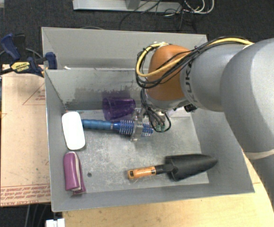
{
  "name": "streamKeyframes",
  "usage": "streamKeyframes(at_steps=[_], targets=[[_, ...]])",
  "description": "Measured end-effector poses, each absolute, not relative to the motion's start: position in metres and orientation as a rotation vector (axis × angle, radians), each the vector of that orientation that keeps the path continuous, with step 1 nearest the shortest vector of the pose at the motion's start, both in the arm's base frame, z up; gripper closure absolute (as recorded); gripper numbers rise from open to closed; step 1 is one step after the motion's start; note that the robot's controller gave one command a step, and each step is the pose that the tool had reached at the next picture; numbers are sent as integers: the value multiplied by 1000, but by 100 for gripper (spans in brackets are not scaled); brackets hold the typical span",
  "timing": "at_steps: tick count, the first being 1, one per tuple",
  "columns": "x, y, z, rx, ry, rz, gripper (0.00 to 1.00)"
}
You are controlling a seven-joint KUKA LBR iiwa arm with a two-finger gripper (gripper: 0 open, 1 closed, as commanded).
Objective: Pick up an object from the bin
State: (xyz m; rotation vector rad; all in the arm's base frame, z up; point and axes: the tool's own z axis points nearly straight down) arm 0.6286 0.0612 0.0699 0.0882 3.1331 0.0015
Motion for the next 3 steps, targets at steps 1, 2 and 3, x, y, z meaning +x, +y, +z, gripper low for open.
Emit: streamKeyframes(at_steps=[1, 2, 3], targets=[[629, 61, 70, 88, 3133, 1, 100], [631, 61, 70, 107, 3143, 1, 100], [632, 61, 70, 108, 3145, 1, 100]])
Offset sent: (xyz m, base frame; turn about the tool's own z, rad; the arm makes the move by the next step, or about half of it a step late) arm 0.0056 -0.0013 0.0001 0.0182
